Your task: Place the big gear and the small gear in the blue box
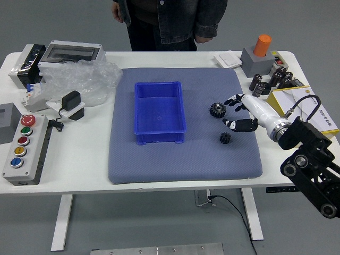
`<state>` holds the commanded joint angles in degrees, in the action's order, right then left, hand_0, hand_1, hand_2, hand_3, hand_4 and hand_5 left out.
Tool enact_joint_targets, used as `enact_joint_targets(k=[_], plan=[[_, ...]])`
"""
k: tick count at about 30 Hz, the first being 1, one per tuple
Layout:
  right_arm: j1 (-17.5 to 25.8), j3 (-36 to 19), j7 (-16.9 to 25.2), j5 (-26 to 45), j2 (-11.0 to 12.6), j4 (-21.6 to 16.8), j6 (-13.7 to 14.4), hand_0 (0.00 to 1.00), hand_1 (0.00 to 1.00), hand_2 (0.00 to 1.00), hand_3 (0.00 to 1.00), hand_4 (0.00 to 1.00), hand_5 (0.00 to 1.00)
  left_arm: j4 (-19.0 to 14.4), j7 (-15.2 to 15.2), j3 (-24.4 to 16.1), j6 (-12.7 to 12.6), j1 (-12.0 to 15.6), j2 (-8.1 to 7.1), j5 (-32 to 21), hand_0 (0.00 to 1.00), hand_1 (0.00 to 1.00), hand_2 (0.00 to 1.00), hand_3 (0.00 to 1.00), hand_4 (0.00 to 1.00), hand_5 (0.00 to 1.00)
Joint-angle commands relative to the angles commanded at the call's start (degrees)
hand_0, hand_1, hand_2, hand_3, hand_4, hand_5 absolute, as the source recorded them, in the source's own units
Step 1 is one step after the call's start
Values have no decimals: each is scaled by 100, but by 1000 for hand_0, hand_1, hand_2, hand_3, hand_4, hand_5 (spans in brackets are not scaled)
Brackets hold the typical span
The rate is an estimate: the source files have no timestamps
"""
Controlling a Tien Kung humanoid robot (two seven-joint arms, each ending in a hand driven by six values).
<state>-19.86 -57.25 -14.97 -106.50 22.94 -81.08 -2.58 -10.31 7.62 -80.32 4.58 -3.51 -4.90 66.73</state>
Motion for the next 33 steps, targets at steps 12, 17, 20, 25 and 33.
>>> enact_joint_targets(k=[12, 17, 20, 25, 33], plan=[[-177, 495, -17, -112, 87, 260, 43, 723, 656, 735, 726, 690, 247, 0, -3, -4, -1, 1, 1, -12, 731, 681, 714, 710, 439, 23], [-271, 682, -35, -205, 116, 382, 39, 717, 654, 732, 716, 684, 259, 0, -5, -5, -1, 0, 3, -15, 731, 682, 713, 710, 438, 23], [-303, 766, -53, -241, 119, 415, 31, 717, 654, 732, 716, 684, 259, 0, -5, -5, -2, 1, 3, -17, 731, 682, 713, 710, 438, 23], [-329, 895, -84, -283, 113, 447, 19, 715, 650, 731, 715, 684, 256, 0, -3, 4, -4, 6, 6, -26, 731, 681, 713, 710, 438, 22], [-357, 1033, -91, -310, 136, 520, 29, 709, 644, 727, 713, 683, 258, 0, -4, -3, -2, -2, 12, -18, 732, 682, 715, 711, 439, 25]])
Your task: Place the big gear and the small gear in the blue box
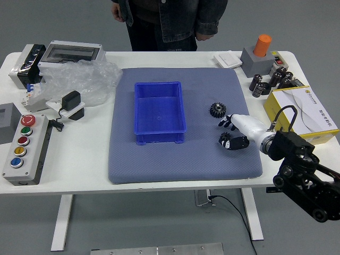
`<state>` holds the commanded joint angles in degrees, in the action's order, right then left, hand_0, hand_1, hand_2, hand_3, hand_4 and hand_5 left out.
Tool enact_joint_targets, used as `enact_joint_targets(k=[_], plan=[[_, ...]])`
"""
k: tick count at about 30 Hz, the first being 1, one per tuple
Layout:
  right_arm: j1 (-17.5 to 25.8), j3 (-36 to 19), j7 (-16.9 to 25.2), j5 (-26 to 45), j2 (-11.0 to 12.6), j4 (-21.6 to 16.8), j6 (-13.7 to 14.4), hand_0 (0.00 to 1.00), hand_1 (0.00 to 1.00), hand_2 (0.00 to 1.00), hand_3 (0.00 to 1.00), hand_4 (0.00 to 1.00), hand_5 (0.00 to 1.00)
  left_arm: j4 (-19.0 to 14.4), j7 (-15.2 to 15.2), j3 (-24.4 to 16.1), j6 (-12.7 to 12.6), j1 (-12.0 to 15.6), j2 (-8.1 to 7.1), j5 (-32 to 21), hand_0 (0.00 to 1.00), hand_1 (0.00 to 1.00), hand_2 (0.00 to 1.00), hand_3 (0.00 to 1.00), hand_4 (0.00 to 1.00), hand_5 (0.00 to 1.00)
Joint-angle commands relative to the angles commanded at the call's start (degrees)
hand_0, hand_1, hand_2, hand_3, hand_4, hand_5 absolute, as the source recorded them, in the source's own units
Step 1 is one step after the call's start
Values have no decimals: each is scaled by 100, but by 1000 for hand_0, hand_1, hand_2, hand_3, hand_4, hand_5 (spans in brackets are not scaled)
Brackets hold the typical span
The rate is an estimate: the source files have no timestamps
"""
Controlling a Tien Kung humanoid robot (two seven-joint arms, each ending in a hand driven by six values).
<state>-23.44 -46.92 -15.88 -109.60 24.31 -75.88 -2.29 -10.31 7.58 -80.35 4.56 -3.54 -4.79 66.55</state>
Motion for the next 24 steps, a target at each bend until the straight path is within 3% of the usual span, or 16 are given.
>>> enact_joint_targets(k=[24], plan=[[17, 157, 104, -138, -6, 178, 149, 686, 618, 695, 691, 660, 250, 0, 3, 18, -1, 19, 16, -2, 733, 684, 712, 709, 434, 24]])
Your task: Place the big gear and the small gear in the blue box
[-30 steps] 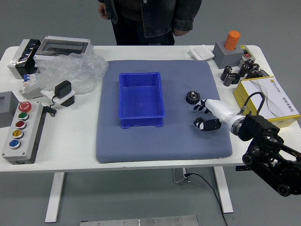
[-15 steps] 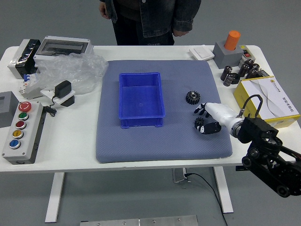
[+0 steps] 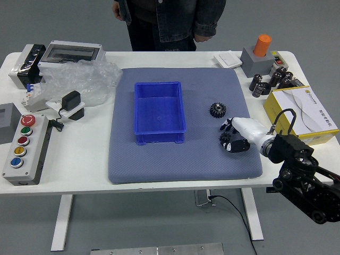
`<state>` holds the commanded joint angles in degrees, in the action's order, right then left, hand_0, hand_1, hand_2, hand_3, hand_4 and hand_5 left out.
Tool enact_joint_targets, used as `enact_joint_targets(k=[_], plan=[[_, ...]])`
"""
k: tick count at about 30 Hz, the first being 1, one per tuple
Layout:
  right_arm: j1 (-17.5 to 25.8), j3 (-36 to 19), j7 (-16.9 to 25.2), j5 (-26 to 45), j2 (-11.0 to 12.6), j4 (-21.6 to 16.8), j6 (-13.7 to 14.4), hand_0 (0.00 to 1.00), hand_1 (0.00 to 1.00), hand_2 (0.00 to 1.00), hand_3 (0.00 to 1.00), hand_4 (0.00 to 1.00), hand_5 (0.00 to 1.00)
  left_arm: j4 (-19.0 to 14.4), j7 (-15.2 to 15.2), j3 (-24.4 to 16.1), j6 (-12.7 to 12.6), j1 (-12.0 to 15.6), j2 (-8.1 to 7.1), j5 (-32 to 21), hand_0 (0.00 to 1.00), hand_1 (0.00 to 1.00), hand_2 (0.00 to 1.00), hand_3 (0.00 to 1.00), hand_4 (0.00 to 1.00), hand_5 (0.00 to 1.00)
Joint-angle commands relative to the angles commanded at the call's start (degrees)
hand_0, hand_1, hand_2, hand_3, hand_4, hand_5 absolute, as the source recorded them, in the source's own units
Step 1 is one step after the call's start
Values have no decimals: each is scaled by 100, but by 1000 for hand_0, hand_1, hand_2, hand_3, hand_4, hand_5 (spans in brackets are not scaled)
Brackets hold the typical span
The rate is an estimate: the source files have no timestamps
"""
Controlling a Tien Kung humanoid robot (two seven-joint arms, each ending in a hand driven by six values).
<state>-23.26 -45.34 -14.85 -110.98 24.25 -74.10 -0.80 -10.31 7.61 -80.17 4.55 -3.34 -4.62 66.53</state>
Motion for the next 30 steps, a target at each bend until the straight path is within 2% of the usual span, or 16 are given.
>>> enact_joint_targets(k=[11, 12, 17, 18, 23, 24, 29, 30], plan=[[22, 143, 20, -226, -5, 28, 104, 671, 605, 675, 672, 641, 239, 0, 0, 1, 3, 10, 11, 12, 733, 683, 714, 709, 433, 25], [24, 150, 27, -242, -6, 32, 116, 682, 585, 631, 646, 625, 230, 0, 0, 2, 3, 11, 12, 12, 733, 684, 715, 710, 432, 25], [33, 186, 81, -319, -10, 62, 203, 682, 585, 631, 646, 625, 230, 0, 3, 13, 2, 21, 17, 6, 733, 684, 715, 710, 432, 25], [34, 188, 91, -328, -12, 68, 221, 704, 564, 605, 627, 578, 207, 0, 3, 14, 2, 21, 19, 6, 733, 684, 716, 712, 432, 26], [35, 187, 124, -351, -16, 89, 299, 704, 564, 605, 627, 578, 207, 0, 2, 13, 2, 19, 23, 6, 733, 684, 716, 712, 432, 26], [34, 185, 130, -353, -16, 93, 317, 715, 559, 587, 621, 505, 192, 0, 3, 12, 2, 18, 24, 7, 733, 684, 716, 711, 432, 26], [33, 185, 144, -381, -21, 110, 369, 715, 559, 587, 621, 505, 192, 0, 3, 11, 2, 18, 28, 10, 733, 684, 716, 711, 432, 26], [35, 187, 147, -387, -22, 113, 377, 722, 560, 579, 619, 434, 145, 0, 4, 11, 2, 18, 29, 11, 733, 684, 717, 711, 432, 26]])
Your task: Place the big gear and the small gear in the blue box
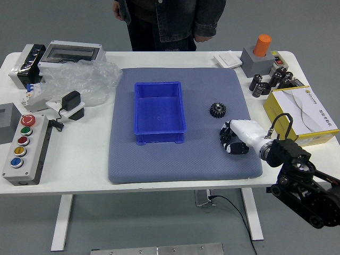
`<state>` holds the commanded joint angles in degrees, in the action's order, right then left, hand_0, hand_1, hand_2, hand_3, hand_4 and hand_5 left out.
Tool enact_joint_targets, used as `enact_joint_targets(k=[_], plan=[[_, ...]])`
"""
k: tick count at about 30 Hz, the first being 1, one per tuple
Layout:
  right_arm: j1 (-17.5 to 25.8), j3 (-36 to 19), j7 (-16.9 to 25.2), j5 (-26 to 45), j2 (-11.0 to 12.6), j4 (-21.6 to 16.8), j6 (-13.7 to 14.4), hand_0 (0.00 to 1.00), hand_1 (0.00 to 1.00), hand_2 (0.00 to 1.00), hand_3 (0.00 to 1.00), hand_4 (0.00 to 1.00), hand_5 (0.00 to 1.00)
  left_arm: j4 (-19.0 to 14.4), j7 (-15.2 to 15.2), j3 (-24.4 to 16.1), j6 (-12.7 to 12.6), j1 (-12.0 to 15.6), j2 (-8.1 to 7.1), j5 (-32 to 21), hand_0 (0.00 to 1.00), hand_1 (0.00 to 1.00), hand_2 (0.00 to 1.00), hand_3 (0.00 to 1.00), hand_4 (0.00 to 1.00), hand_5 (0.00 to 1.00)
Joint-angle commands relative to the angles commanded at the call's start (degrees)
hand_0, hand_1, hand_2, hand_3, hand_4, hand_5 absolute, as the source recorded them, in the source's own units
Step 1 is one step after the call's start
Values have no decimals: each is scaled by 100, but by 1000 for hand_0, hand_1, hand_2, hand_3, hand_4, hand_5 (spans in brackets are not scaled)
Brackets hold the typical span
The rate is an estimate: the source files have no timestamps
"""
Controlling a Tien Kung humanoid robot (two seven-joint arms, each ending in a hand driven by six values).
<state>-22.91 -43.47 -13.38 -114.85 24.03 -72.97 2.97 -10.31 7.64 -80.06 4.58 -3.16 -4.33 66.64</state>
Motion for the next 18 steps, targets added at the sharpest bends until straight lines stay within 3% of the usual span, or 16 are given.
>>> enact_joint_targets(k=[5, 6, 18], plan=[[10, 21, 6, -37, -3, 14, 45, 722, 560, 579, 619, 434, 145, 0, 0, 3, 0, 2, 4, -3, 733, 684, 717, 711, 432, 26], [11, 23, 4, -44, -2, 16, 54, 723, 557, 573, 615, 396, 123, 0, 0, 3, -1, 2, 4, -4, 733, 684, 716, 710, 431, 26], [38, -32, 3, -69, -22, -2, 127, 719, 552, 567, 612, 418, 103, 0, 0, 1, -1, 0, 6, -3, 733, 683, 713, 711, 430, 26]])
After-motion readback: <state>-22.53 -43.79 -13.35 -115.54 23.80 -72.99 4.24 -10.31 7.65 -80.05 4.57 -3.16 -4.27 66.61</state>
